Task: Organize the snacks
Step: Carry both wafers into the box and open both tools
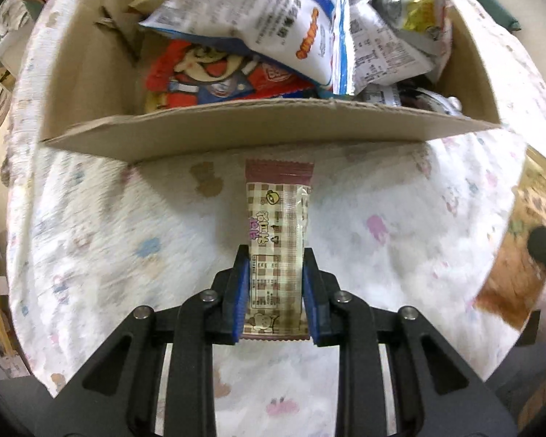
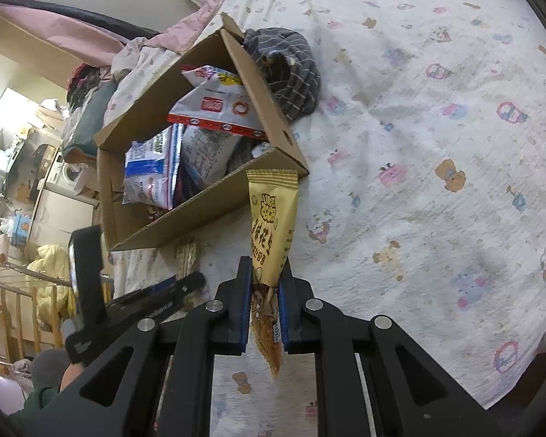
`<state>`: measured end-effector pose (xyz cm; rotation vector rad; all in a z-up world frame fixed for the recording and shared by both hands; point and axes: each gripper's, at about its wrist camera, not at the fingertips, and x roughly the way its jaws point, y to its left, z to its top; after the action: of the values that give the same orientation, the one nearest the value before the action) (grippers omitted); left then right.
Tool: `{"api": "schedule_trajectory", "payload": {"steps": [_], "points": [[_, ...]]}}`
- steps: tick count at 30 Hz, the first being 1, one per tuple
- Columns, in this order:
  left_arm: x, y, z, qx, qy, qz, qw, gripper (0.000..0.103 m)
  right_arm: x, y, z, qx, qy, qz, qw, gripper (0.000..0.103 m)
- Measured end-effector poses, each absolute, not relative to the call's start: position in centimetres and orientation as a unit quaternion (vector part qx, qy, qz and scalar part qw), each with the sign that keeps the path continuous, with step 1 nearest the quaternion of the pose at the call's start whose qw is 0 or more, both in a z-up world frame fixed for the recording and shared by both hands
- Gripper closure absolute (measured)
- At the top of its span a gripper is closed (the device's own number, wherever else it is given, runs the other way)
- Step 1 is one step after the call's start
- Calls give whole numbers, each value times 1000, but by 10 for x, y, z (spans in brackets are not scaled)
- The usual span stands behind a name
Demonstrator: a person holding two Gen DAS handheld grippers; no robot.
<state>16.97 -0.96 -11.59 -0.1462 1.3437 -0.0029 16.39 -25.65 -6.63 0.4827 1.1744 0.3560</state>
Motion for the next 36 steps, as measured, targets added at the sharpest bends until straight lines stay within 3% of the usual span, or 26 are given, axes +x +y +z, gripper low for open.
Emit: {"api": "schedule_trajectory", "payload": {"steps": [13, 24, 36], "points": [[145, 20, -63, -91, 576, -1, 813, 80, 155, -238, -57, 206, 540, 199, 791, 90], [187, 74, 14, -105, 521, 19, 847, 80, 184, -206, -1, 183, 504, 249, 807, 90], [253, 71, -2, -96, 519, 20, 849, 80, 280, -161, 0, 109, 507, 233, 823, 90]]}}
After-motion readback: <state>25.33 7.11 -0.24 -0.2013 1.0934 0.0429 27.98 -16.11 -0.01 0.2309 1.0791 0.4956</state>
